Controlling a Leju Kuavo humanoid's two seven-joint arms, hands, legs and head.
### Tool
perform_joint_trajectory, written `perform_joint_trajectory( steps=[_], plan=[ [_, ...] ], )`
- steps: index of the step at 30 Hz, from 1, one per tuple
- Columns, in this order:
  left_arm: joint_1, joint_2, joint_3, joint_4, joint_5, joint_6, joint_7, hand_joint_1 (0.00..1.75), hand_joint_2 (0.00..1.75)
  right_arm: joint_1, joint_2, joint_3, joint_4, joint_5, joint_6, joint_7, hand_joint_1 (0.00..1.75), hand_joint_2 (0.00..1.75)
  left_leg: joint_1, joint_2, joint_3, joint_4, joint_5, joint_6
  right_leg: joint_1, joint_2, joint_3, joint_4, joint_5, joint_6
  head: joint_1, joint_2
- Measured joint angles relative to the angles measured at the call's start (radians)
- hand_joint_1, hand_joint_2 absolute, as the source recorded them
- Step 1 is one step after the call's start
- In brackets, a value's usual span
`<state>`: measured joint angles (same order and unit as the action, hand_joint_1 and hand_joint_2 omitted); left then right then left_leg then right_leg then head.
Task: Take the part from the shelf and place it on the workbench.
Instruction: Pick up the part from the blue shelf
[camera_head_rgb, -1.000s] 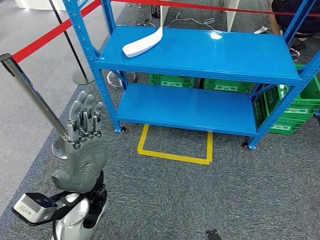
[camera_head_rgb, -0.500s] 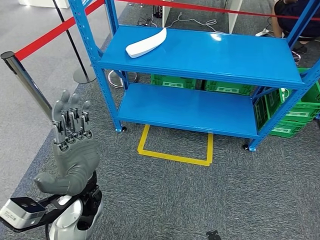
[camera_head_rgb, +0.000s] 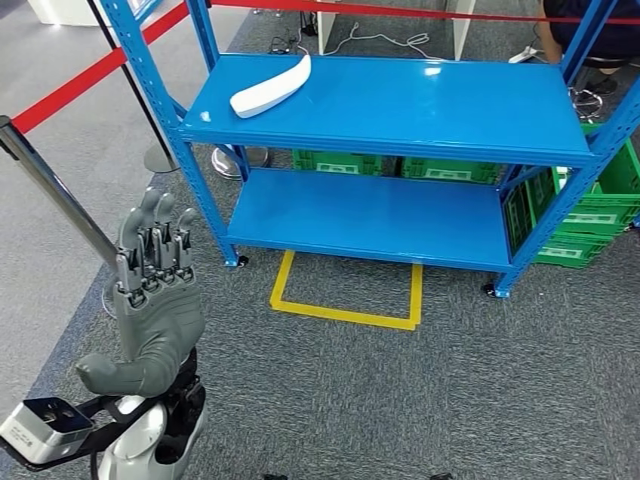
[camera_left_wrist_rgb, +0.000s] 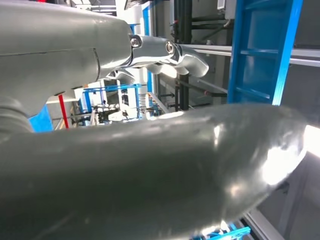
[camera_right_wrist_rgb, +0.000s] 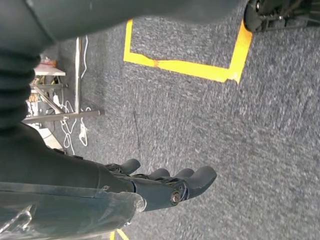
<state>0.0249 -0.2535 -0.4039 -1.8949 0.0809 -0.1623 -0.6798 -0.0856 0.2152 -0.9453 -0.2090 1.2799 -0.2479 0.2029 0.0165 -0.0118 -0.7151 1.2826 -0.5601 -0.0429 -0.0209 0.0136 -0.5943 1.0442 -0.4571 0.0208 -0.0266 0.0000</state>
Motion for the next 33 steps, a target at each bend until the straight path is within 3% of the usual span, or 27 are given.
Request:
perform_joint_trajectory(
  steps=[1,3,4,6,9,11,13,14,15,16,18,20,23,25,29,30,31,33],
  plan=[
    [0.0,0.0,-0.001,0.002,0.0,0.001,0.0,0.0,0.0,0.0,0.0,0.0,0.0,0.001,-0.005,0.0,0.0,0.0,-0.001,0.0,0.013,-0.033,0.031,0.005,0.001,0.0,0.002,0.0,-0.001,0.0,0.0,0.0],
    [-0.001,0.0,-0.005,0.003,0.0,0.003,0.0,0.0,0.0,-0.001,0.0,0.0,0.0,0.003,-0.008,0.0,0.0,0.0,-0.005,0.001,0.072,-0.16,0.101,0.017,0.003,0.001,0.005,0.0,-0.003,0.003,0.0,0.0],
    [-0.002,0.0,-0.006,0.003,0.0,0.003,0.0,0.0,0.0,-0.001,0.0,0.0,0.0,0.003,-0.009,0.0,0.0,0.0,-0.007,0.002,0.099,-0.218,0.12,0.02,0.005,0.001,0.005,0.001,-0.005,0.006,0.0,0.0],
    [-0.002,0.0,-0.009,0.005,0.0,0.003,0.0,0.0,0.0,0.0,0.0,0.0,0.0,0.003,-0.01,0.0,0.0,0.0,-0.01,0.001,0.12,-0.27,0.124,0.021,0.007,0.0,0.003,-0.001,-0.005,0.018,0.001,0.0],
    [-0.003,-0.001,-0.013,0.007,0.0,0.004,0.0,0.0,0.0,-0.001,0.0,0.0,0.0,0.003,-0.011,0.0,0.0,0.0,-0.008,-0.001,0.124,-0.281,0.127,0.03,0.003,-0.003,0.001,0.001,-0.011,0.036,0.003,0.0],
    [-0.004,-0.001,-0.015,0.009,0.0,0.004,0.0,0.0,0.0,-0.002,0.0,0.0,0.0,0.004,-0.011,0.0,0.0,0.0,-0.006,0.001,0.128,-0.286,0.128,0.04,0.003,-0.005,-0.034,0.078,-0.056,0.043,0.008,0.0],
    [-0.004,-0.001,-0.016,0.011,0.0,0.004,0.0,0.0,0.0,-0.001,0.0,0.0,0.0,0.004,-0.011,0.0,0.0,0.0,-0.009,0.001,0.129,-0.286,0.126,0.045,0.003,-0.005,-0.099,0.213,-0.116,0.047,0.011,0.0],
    [-0.004,-0.001,-0.016,0.012,0.0,0.004,0.0,0.0,0.0,0.0,0.0,0.0,0.0,0.004,-0.011,0.0,0.0,0.0,-0.01,0.001,0.129,-0.286,0.126,0.046,0.004,-0.005,-0.123,0.259,-0.128,0.048,0.011,0.0],
    [-0.004,-0.001,-0.016,0.014,0.0,0.004,0.0,0.0,0.0,0.001,0.0,0.0,0.0,0.004,-0.011,0.0,0.0,0.0,-0.011,0.0,0.131,-0.286,0.125,0.047,0.004,-0.005,-0.13,0.271,-0.121,0.048,0.011,0.0],
    [-0.004,-0.001,-0.016,0.015,0.0,0.004,0.0,0.0,0.0,0.001,0.0,0.0,0.0,0.004,-0.011,0.0,0.0,0.0,-0.011,0.0,0.133,-0.286,0.124,0.047,0.004,-0.005,-0.116,0.239,-0.095,0.046,0.011,0.0],
    [-0.004,-0.001,-0.017,0.016,0.0,0.004,0.0,0.0,0.0,-0.001,0.0,0.0,0.0,0.004,-0.011,0.0,0.0,0.0,-0.012,-0.002,0.14,-0.286,0.12,0.043,0.004,-0.005,-0.049,0.103,-0.028,0.043,0.011,0.0],
    [-0.005,-0.001,-0.018,0.017,0.001,0.002,0.0,0.0,0.0,-0.003,0.0,0.0,0.0,0.004,-0.012,0.006,0.0,0.0,-0.016,-0.003,0.141,-0.283,0.118,0.034,0.005,-0.004,0.0,0.005,0.003,0.036,0.01,0.0],
    [-0.007,0.001,-0.025,0.024,0.013,-0.015,0.0,0.0,0.0,-0.003,0.0,0.0,0.0,0.002,-0.009,0.066,0.0,0.0,-0.016,-0.003,0.14,-0.287,0.12,0.019,0.008,-0.002,0.005,-0.011,0.005,0.019,0.01,0.0],
    [-0.01,0.003,-0.033,0.034,0.019,-0.025,0.0,0.0,0.0,-0.003,0.0,-0.001,0.0,0.005,0.003,0.11,0.0,0.0,-0.014,-0.002,0.128,-0.262,0.098,0.009,0.005,-0.002,0.006,-0.015,0.009,0.007,0.006,0.0],
    [-0.015,0.006,-0.047,0.063,0.026,-0.029,0.0,0.0,0.0,-0.003,0.0,-0.001,0.0,0.018,0.012,0.131,0.0,0.0,-0.011,0.001,0.018,-0.035,-0.006,-0.006,0.002,-0.005,0.005,-0.017,0.01,0.0,0.0,0.0],
    [-0.015,0.007,-0.048,0.069,0.029,-0.028,0.0,0.0,0.0,-0.002,0.0,-0.001,0.0,0.021,0.009,0.132,0.0,0.0,-0.01,0.001,0.003,-0.007,-0.006,-0.007,0.002,-0.006,0.005,-0.017,0.01,-0.001,0.0,0.0],
    [-0.015,0.007,-0.049,0.074,0.031,-0.026,0.0,0.0,0.0,-0.002,0.0,-0.001,0.0,0.024,0.006,0.131,0.0,0.0,-0.009,0.001,0.006,-0.019,0.015,-0.007,0.001,-0.005,0.006,-0.017,0.009,0.0,0.0,0.0],
    [-0.017,0.007,-0.052,0.081,0.024,-0.019,0.0,0.0,0.0,-0.002,0.0,0.0,0.0,0.026,0.002,0.128,0.0,0.0,-0.007,0.002,0.058,-0.129,0.086,-0.004,0.0,-0.004,0.008,-0.017,0.008,0.003,0.0,0.0]
  ],
)
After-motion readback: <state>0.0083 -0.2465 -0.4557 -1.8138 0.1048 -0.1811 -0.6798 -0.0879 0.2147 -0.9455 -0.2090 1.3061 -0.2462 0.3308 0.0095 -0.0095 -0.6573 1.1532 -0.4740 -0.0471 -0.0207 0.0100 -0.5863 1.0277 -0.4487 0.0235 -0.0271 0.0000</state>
